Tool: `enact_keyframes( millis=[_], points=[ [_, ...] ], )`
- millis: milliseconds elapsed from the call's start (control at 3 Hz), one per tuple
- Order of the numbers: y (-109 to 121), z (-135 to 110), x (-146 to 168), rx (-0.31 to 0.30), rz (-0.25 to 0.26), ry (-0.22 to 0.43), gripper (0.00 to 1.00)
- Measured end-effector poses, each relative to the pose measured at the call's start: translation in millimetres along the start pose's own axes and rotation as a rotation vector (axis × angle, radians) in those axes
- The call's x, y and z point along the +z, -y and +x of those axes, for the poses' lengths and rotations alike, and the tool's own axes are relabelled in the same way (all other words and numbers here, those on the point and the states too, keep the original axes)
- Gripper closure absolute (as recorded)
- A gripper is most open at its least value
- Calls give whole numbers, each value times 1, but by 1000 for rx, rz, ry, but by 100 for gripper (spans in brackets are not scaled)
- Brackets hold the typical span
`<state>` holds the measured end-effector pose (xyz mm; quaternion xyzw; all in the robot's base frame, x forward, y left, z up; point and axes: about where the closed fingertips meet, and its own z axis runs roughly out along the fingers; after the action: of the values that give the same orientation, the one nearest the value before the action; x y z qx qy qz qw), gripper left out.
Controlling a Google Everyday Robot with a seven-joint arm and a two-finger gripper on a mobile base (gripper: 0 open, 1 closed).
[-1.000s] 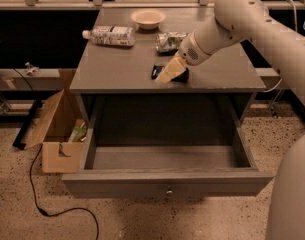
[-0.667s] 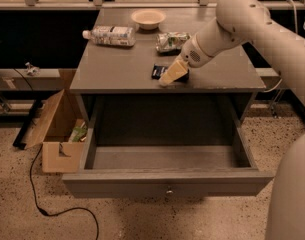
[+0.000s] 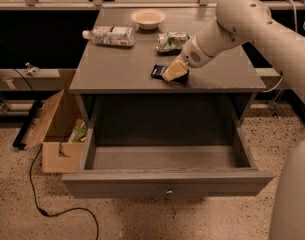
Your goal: Place rxbar blueberry into top drawer
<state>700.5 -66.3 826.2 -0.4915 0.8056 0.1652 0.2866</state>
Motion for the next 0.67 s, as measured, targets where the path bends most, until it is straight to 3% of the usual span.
enact_keyframes(
  millis=[333,667],
  points=[
    [-20,-7,-25,-62,25,42,99],
    [-50,-3,-61,-87,61,87,100]
  ],
)
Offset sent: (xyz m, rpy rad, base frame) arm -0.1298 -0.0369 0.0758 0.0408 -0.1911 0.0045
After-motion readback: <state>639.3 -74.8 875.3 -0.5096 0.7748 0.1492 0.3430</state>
